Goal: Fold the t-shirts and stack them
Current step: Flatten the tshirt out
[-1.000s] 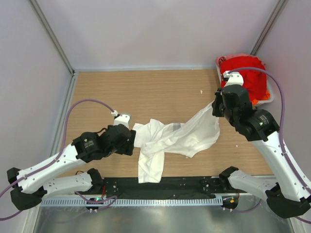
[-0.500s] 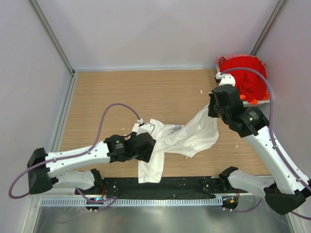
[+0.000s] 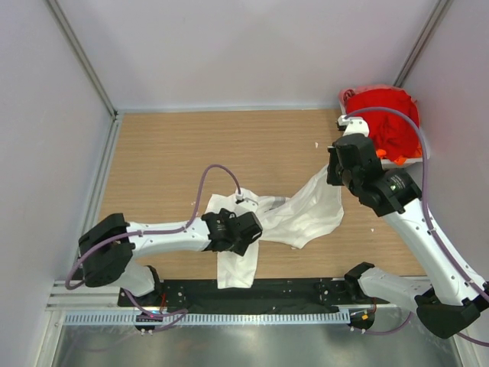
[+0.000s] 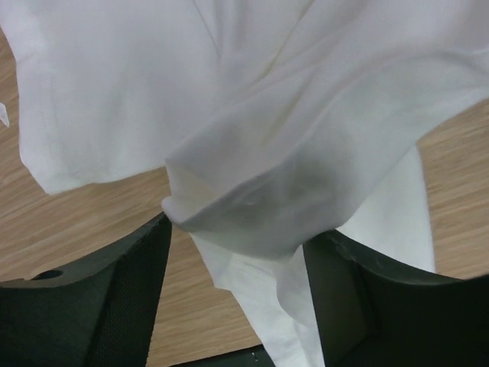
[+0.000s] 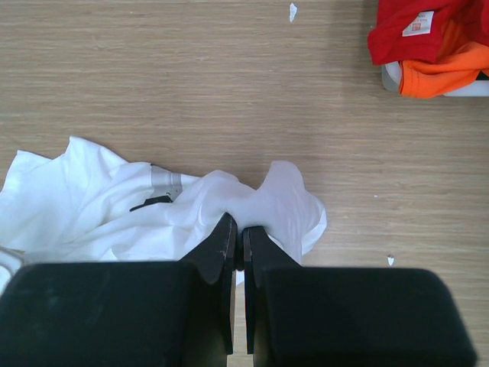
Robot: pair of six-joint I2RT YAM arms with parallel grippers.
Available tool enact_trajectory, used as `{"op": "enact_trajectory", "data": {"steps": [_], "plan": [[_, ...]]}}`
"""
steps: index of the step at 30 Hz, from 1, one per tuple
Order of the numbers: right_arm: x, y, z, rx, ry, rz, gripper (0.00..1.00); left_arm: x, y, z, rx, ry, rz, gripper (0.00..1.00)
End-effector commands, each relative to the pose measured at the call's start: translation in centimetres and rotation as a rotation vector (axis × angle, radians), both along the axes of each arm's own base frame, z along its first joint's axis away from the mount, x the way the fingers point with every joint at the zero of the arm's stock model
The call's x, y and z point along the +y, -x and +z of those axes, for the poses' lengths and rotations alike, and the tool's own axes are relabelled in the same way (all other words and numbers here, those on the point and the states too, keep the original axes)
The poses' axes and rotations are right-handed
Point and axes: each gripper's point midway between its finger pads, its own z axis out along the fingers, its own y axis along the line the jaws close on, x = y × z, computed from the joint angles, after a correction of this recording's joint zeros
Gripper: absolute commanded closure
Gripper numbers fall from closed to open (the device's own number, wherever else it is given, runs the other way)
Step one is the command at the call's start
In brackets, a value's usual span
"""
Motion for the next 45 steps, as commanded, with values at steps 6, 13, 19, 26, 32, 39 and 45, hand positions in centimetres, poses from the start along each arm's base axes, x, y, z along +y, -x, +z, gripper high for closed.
{"op": "enact_trajectory", "data": {"steps": [6,13,19,26,32,39,45], "plan": [[-0.5,-0.5,1.1,-0.052,0.007,-0.014,0.99,-0.9,-2.5,0.8,-0.055,0.047,0.026,1.0],[-0.3,-0.5,1.8,-0.057,-0.004,-0.01,0.99,2.3,-2.6,6.1,-0.117,-0.029,0.044,1.0],[-0.5,-0.2,6.2,-0.14,-0.029,0.014,0.99,5.9,-2.6,16.8,-0.271,0.08,0.079,1.0],[0.7,4.0,18.9,-0.416,-0.207,0.219,0.99,10.8,-1.9,29.7,-0.489,0.264,0.068,1.0],[-2.3,15.2,31.2,-0.922,-0.347,0.424,0.99,14.2,0.0,40.6,-0.679,0.489,-0.022,1.0],[-5.1,26.4,36.9,-1.33,-0.349,0.606,0.98,13.3,2.6,47.5,-0.789,0.628,-0.28,1.0],[-6.3,27.7,38.7,-1.42,-0.283,0.578,0.99,14.1,3.3,51.3,-0.911,0.666,-0.335,1.0]]}}
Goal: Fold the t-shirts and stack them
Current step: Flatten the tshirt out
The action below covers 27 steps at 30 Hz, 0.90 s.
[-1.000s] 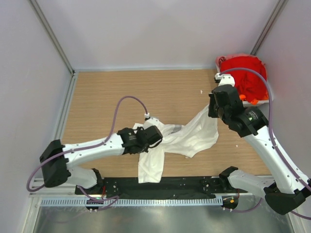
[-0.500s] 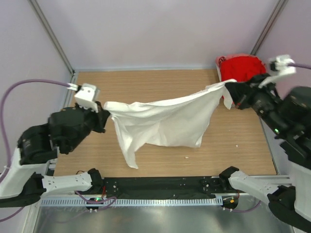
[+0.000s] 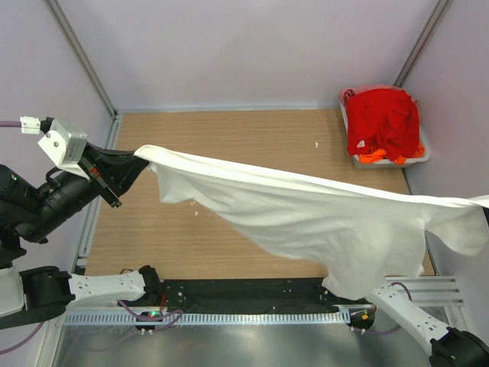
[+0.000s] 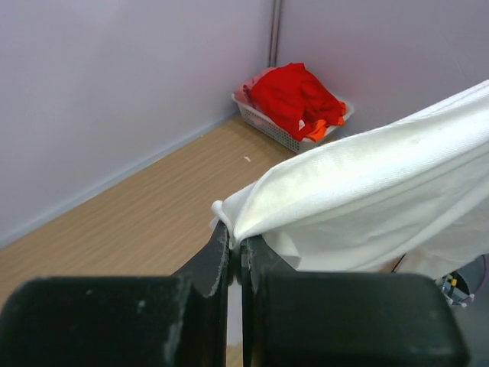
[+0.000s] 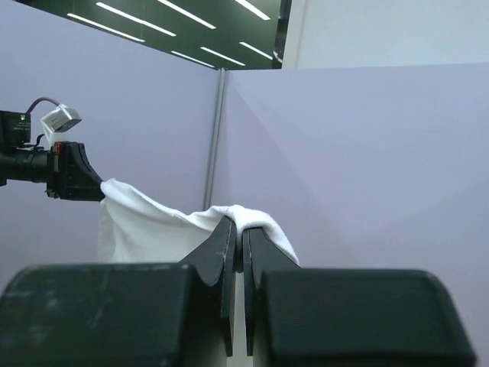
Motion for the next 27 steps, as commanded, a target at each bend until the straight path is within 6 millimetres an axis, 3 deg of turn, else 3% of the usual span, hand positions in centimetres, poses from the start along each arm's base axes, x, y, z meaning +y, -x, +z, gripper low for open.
{"op": "enact_trajectory", "data": {"steps": [1,3,4,6,7,8,10,11,13,14,15,16,17,18,19,20,21,22,23,25,27], "plan": [[-0.3,-1.4,3.3,-0.1,-0.023,-0.081,0.99,2.3,-0.5,2.1,-0.124,-0.017,0.069,1.0],[0.5,-3.4,3.3,-0.07,-0.004,-0.098,0.99,1.9,-1.2,2.0,-0.133,-0.037,0.093,1.0],[1.9,-6.2,3.1,-0.021,0.024,-0.105,0.99,1.4,-1.8,1.2,-0.122,-0.069,0.111,1.0],[2.6,-9.7,2.6,0.05,0.033,-0.158,0.99,0.9,-4.0,-0.3,-0.1,-0.147,0.216,1.0],[3.3,-12.0,2.1,0.091,0.043,-0.181,0.99,0.4,-5.0,-1.7,-0.082,-0.204,0.261,1.0],[4.7,-16.0,0.6,0.168,0.078,-0.222,0.99,0.9,-6.2,-2.6,-0.064,-0.244,0.349,1.0],[5.2,-21.1,-1.3,0.254,0.097,-0.334,0.99,-0.3,-7.9,-5.2,-0.034,-0.348,0.418,1.0],[7.2,-25.7,-4.3,0.343,0.16,-0.364,0.99,-0.3,-8.6,-5.6,-0.031,-0.352,0.464,1.0],[8.3,-30.6,-8.1,0.448,0.222,-0.444,0.99,-0.2,-10.6,-8.6,0.029,-0.4,0.522,1.0],[9.4,-33.4,-11.0,0.516,0.274,-0.467,0.99,-0.1,-11.6,-9.9,0.065,-0.405,0.533,1.0],[11.2,-37.4,-14.9,0.598,0.351,-0.495,0.99,1.5,-13.5,-11.5,0.127,-0.405,0.582,1.0],[11.8,-40.2,-17.8,0.654,0.397,-0.545,0.99,1.6,-15.5,-15.3,0.216,-0.464,0.592,1.0],[12.4,-42.3,-19.8,0.695,0.423,-0.561,0.99,2.5,-17.2,-17.2,0.267,-0.479,0.626,1.0],[14.0,-46.9,-25.7,0.806,0.503,-0.578,0.99,5.5,-19.5,-19.6,0.36,-0.475,0.684,1.0],[13.7,-49.4,-28.4,0.893,0.477,-0.59,0.99,6.5,-22.5,-24.3,0.501,-0.504,0.724,1.0],[13.1,-51.1,-27.4,0.94,0.441,-0.605,0.62,8.3,-24.3,-26.2,0.586,-0.459,0.795,0.88],[13.8,-55.7,-36.2,1.118,0.52,-0.627,0.2,10.3,-26.7,-26.7,0.69,-0.341,0.818,0.61],[12.3,-57.5,-37.2,1.181,0.484,-0.665,0.01,10.8,-28.1,-28.3,0.786,-0.293,0.813,0.13],[12.0,-59.1,-32.6,1.114,0.365,-0.688,0.0,10.7,-29.7,-32.8,0.954,-0.293,0.795,0.01],[11.8,-59.9,-35.5,1.173,0.404,-0.717,0.0,11.0,-31.6,-32.4,0.939,-0.291,0.812,0.0],[12.1,-60.0,-35.5,1.153,0.408,-0.716,0.0,10.8,-31.7,-32.1,0.93,-0.283,0.809,0.0]]}}
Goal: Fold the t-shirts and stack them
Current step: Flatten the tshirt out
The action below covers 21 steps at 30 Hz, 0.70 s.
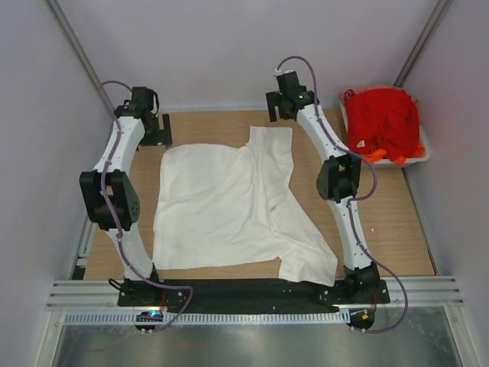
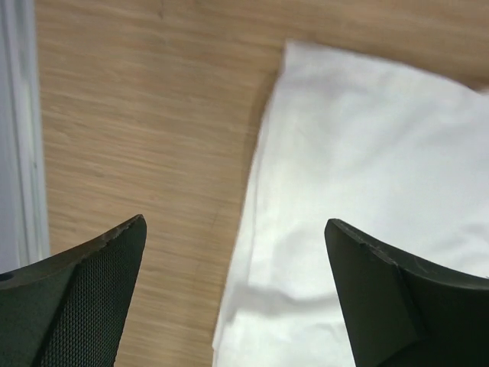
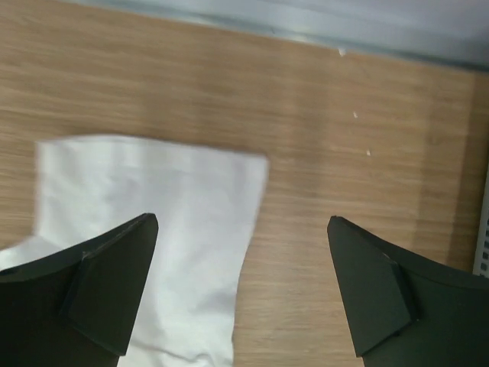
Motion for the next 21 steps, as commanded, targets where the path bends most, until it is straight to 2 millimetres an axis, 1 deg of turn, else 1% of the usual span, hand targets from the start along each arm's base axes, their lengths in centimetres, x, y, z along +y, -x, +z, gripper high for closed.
{"op": "enact_trajectory", "data": {"steps": [1,2,3,4,5,6,7,8,9,10,11,12,13,14,15,16,17,18,19,20,21], "plan": [[-3.3,4.9,15.9,-0.216,-0.083,-0.093,0.0,-3.3,1.2,4.4,-0.075,0.15,-0.025,0.0],[-3.5,5.8,10.4,-0.106,-0.038,-0.089,0.0,-3.5,1.3,5.0,-0.101,0.162,-0.024,0.0],[-3.0,5.8,12.3,-0.189,-0.108,-0.078,0.0,-3.9,2.6,5.7,-0.118,0.181,-0.019,0.0],[-2.8,6.8,12.3,-0.196,-0.136,-0.067,0.0,-4.3,3.3,5.8,-0.125,0.192,-0.02,0.0],[-3.2,8.7,12.2,-0.196,-0.159,-0.06,0.0,-4.7,3.8,5.8,-0.14,0.206,-0.02,0.0],[-2.9,9.6,11.8,-0.182,-0.199,-0.054,0.0,-5.3,5.9,5.2,-0.132,0.232,-0.012,0.0],[-2.7,10.4,11.2,-0.163,-0.217,-0.04,0.0,-5.8,6.9,4.6,-0.125,0.252,-0.011,0.0],[-2.8,11.8,9.6,-0.122,-0.218,-0.036,0.0,-6.8,7.7,4.3,-0.136,0.291,-0.03,0.0],[-2.9,12.3,8.6,-0.097,-0.222,-0.044,0.0,-7.0,9.9,2.6,-0.109,0.321,-0.004,0.0],[-2.8,12.9,7.7,-0.072,-0.233,-0.047,0.0,-7.1,10.9,1.9,-0.111,0.338,0.017,0.0],[-3.0,13.5,5.9,-0.036,-0.23,-0.056,0.0,-8.3,11.5,1.4,-0.12,0.405,-0.003,0.0],[-3.1,13.8,4.9,-0.017,-0.233,-0.059,0.01,-8.6,13.3,-1.4,-0.067,0.432,0.016,0.0],[-2.8,14.4,3.0,0.028,-0.246,-0.056,0.04,-9.2,13.5,-0.3,-0.142,0.497,0.042,0.0],[-2.7,14.3,2.4,0.038,-0.261,-0.051,0.05,-9.4,14.1,-1.0,-0.145,0.525,0.06,0.0],[-2.6,14.3,1.1,0.068,-0.264,-0.053,0.07,-9.7,15.6,-3.3,-0.114,0.55,0.085,0.0],[-2.3,14.4,0.2,0.096,-0.283,-0.054,0.11,-10.1,15.4,-2.8,-0.174,0.59,0.106,0.0],[-2.4,14.5,-0.8,0.128,-0.284,-0.06,0.13,-10.3,15.8,-3.5,-0.177,0.602,0.123,0.0],[-2.5,14.4,-2.1,0.157,-0.282,-0.07,0.14,-10.4,16.6,-5.3,-0.145,0.608,0.144,0.0],[-2.5,14.4,-2.8,0.174,-0.282,-0.077,0.15,-10.5,16.5,-5.7,-0.153,0.625,0.164,0.0],[-2.5,14.5,-3.4,0.191,-0.288,-0.085,0.16,-10.5,17.1,-7.0,-0.126,0.621,0.182,0.0],[-2.5,14.4,-4.2,0.208,-0.29,-0.084,0.16,-10.4,17.4,-7.6,-0.114,0.617,0.202,0.0]]}}
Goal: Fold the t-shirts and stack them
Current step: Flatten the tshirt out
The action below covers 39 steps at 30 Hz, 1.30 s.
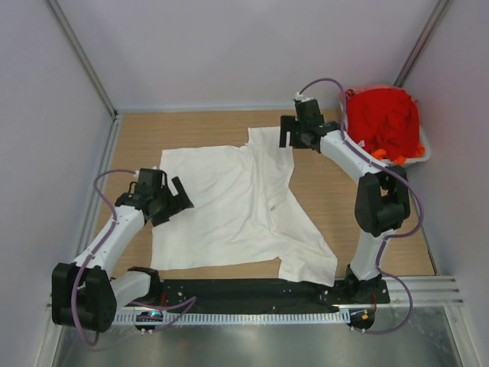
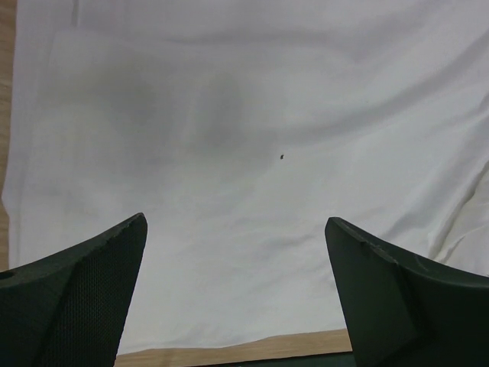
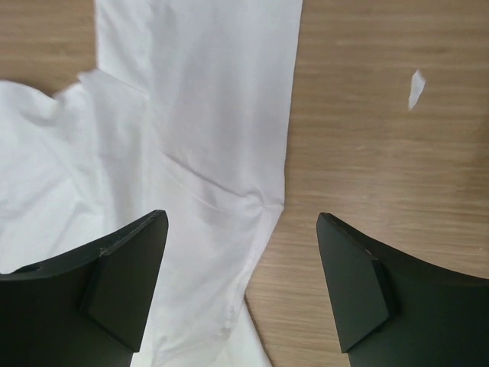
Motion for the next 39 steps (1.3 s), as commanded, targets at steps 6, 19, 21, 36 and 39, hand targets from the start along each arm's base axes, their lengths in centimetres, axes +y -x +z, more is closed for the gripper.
{"op": "enact_trajectory", "data": {"steps": [6,19,21,36,39], "plan": [[1.2,0.8,-5.8,0.154,-0.108,0.017,0.17,-0.6,-1.7,-2.2,-0.046,0.114,0.193,0.0],[0.9,0.5,-12.2,0.294,-0.141,-0.004,0.33,-0.1,-0.4,-5.7,0.007,0.085,0.212,0.0],[0.9,0.2,-12.7,0.301,-0.148,-0.002,0.42,0.0,-0.6,-5.8,0.003,0.081,0.214,0.0],[-4.2,-11.6,-9.5,0.113,0.125,0.013,0.99,1.3,-0.9,-5.8,-0.029,0.008,0.224,0.01],[-5.5,-13.5,-9.5,0.082,0.231,0.004,0.94,1.7,-1.1,-5.4,-0.028,-0.02,0.218,0.01]]}}
